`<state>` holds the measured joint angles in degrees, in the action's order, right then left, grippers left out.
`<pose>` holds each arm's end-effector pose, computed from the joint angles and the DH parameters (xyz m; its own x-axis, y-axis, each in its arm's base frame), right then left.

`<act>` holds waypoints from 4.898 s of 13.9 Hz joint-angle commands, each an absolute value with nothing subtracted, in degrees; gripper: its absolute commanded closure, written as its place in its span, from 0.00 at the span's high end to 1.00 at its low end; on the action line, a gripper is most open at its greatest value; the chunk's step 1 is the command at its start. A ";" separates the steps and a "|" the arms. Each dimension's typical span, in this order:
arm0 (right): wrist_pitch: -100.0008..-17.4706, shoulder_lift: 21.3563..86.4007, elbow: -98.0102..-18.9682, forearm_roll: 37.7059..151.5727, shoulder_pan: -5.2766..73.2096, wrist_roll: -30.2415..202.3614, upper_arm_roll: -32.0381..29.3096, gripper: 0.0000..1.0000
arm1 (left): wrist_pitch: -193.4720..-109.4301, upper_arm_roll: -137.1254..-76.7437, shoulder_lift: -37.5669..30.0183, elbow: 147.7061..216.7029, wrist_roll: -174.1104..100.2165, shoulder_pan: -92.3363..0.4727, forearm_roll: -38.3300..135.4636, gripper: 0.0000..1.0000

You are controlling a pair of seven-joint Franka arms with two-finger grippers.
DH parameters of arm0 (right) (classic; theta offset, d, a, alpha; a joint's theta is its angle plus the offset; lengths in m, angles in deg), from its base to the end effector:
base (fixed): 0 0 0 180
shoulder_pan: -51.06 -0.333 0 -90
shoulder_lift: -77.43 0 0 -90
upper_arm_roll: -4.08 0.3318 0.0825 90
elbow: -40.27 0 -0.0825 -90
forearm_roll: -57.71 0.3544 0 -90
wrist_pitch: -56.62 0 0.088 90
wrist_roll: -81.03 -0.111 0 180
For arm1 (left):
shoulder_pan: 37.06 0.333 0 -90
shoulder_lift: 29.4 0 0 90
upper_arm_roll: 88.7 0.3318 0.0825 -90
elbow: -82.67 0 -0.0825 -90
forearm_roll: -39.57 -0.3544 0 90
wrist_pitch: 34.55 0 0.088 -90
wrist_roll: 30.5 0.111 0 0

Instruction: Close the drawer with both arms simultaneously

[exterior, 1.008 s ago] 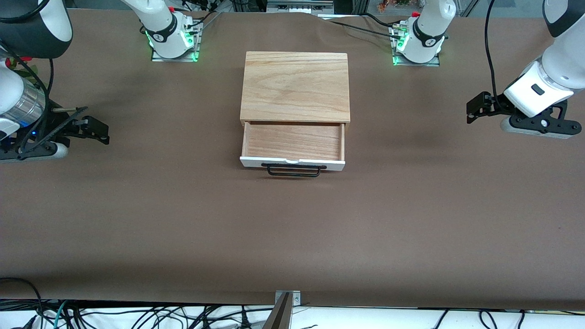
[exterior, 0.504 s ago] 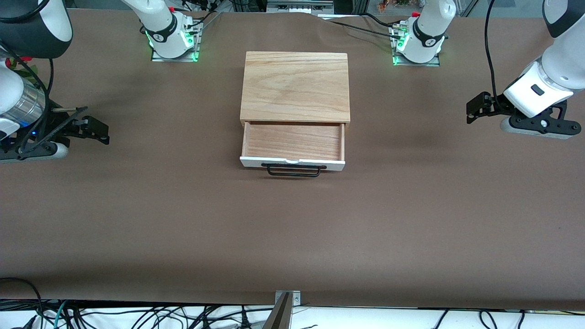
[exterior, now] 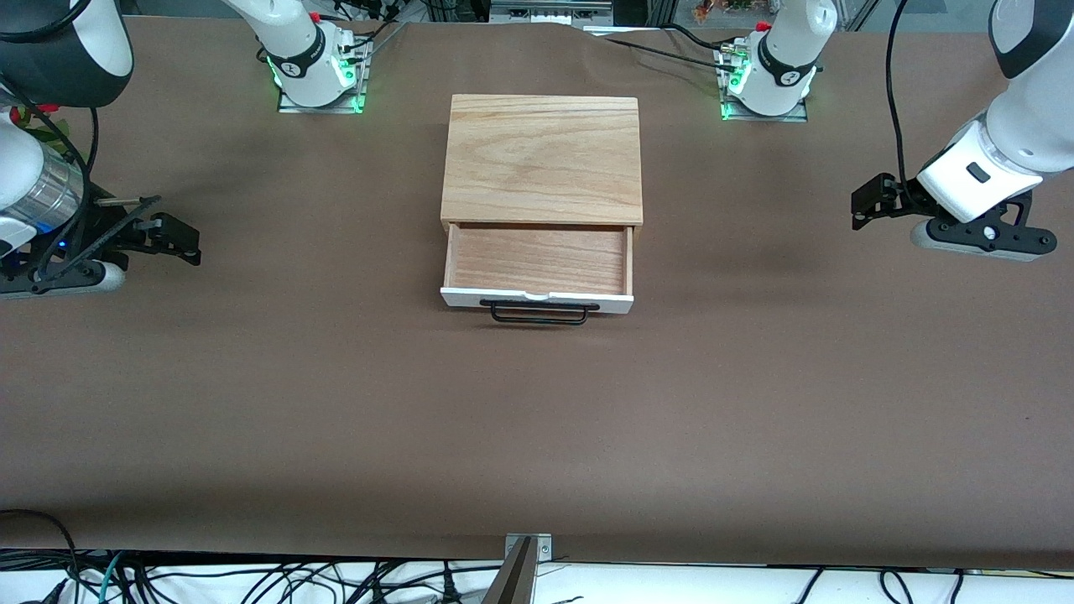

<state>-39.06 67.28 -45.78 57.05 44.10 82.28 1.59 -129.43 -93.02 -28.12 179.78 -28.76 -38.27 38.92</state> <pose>0.5860 0.0469 0.5771 0.9948 0.1014 -0.0093 0.1016 -0.9946 0.0189 0.5312 -0.0498 0.5766 0.9899 -0.1274 -0.0614 -0.1281 -0.9917 -0.0077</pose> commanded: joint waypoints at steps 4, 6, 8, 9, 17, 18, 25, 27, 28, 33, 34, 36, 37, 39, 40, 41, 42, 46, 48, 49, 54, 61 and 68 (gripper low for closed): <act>-38.74 67.50 -45.51 57.35 44.21 81.73 1.80 1.00 | -128.07 -92.65 -26.50 177.77 -27.33 -38.38 38.26 1.00; -38.74 67.50 -45.51 57.35 44.21 81.82 1.80 1.00 | -128.07 -92.74 -26.50 177.77 -27.42 -38.55 38.34 1.00; -38.74 67.50 -45.51 57.53 44.21 81.56 1.80 1.00 | -128.07 -92.74 -26.41 177.68 -27.42 -39.17 41.22 1.00; -39.00 67.50 -45.51 57.79 44.21 81.47 1.80 1.00 | -128.15 -92.83 -26.06 177.68 -27.33 -39.43 43.68 1.00; -44.00 61.27 -45.69 58.06 42.11 82.35 1.89 1.00 | -133.58 -92.92 -6.22 163.98 -29.17 -49.43 49.85 1.00; -45.75 59.95 -45.69 58.23 41.49 82.43 1.97 1.00 | -136.21 -92.92 -4.45 163.88 -30.66 -50.41 49.86 1.00; -57.44 53.53 -45.78 74.39 38.59 82.35 3.03 1.00 | -151.42 -92.92 3.12 163.97 -36.56 -55.42 51.17 1.00; -62.62 51.34 -45.78 78.42 36.23 82.35 3.03 1.00 | -152.15 -92.92 4.09 163.97 -36.39 -55.34 51.62 1.00; -65.60 50.11 -45.78 81.41 34.82 82.35 3.03 1.00 | -152.24 -93.00 4.79 164.14 -36.38 -55.51 51.70 1.00; -74.60 45.18 -45.69 88.03 29.27 81.64 3.03 1.00 | -152.85 -93.27 8.13 164.05 -35.86 -57.89 52.67 1.00; -74.60 44.83 -45.69 88.11 29.18 81.64 3.03 1.00 | -153.46 -93.27 8.31 164.14 -35.86 -57.97 52.76 1.00; -74.60 44.39 -45.69 88.38 29.01 81.82 3.03 1.00 | -153.47 -93.35 8.83 164.32 -35.94 -58.94 52.76 1.00; -74.60 44.30 -45.69 88.38 29.00 81.99 3.29 0.99 | -153.47 -93.35 9.18 164.32 -36.21 -59.03 52.85 1.00; -74.51 43.51 -45.69 88.73 29.18 82.08 4.26 0.98 | -153.29 -93.44 9.45 164.58 -36.38 -59.29 52.93 1.00; -74.51 42.98 -45.69 91.60 29.18 82.26 5.04 0.82 | -153.29 -93.53 9.63 164.58 -36.30 -59.73 53.46 1.00; -74.51 42.72 -45.69 95.46 29.09 82.17 5.66 0.78 | -153.20 -93.70 9.63 164.67 -36.47 -59.82 53.81 1.00; -74.16 42.37 -45.69 97.93 29.09 82.34 5.75 0.65 | -153.03 -93.71 9.63 164.67 -36.30 -59.82 53.81 1.00; -73.98 41.49 -45.86 98.66 28.04 82.08 5.84 0.56 | -152.68 -93.79 9.63 165.20 -36.30 -60.08 53.81 1.00; -73.98 41.05 -46.13 98.66 27.60 82.17 5.84 0.57 | -152.15 -93.79 9.63 165.20 -36.38 -60.17 53.81 1.00; -73.98 40.87 -46.21 98.66 27.16 82.08 5.84 0.57 | -152.06 -93.79 9.63 165.37 -36.38 -60.17 53.81 1.00; -68.30 41.13 -46.66 98.49 27.86 82.17 5.41 0.43 | -152.06 -93.79 9.45 165.55 -36.38 -60.61 53.81 1.00; -63.61 42.01 -46.48 97.61 29.36 82.35 5.14 0.91 | -152.06 -93.79 9.45 165.64 -36.38 -60.61 53.81 1.00; -63.44 42.01 -46.57 97.61 28.83 82.35 5.14 0.99 | -152.06 -93.79 9.54 165.64 -36.38 -60.61 53.81 1.00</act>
<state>-64.20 41.09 -46.15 97.42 28.99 81.97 5.08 -153.31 -94.10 9.36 165.98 -36.51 -59.51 52.18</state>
